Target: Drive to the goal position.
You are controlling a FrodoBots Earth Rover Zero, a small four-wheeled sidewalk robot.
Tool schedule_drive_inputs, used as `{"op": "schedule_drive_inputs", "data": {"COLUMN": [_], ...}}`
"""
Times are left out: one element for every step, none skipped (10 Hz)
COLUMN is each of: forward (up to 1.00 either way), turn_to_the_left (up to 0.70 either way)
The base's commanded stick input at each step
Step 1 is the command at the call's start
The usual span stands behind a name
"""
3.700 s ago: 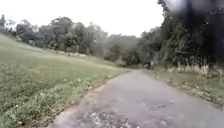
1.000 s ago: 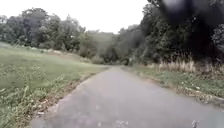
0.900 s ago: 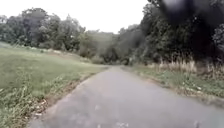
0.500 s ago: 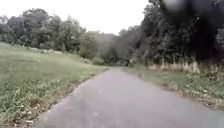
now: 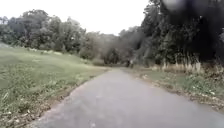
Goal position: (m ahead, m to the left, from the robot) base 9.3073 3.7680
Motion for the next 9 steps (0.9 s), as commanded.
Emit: {"op": "schedule_drive_inputs", "data": {"forward": [0.5,0.5,0.5,0.5,0.5,0.5,0.5,0.5,0.5], "turn_to_the_left": [0.0,0.0,0.0,0.0,0.0,0.0,0.0,0.0,0.0]}}
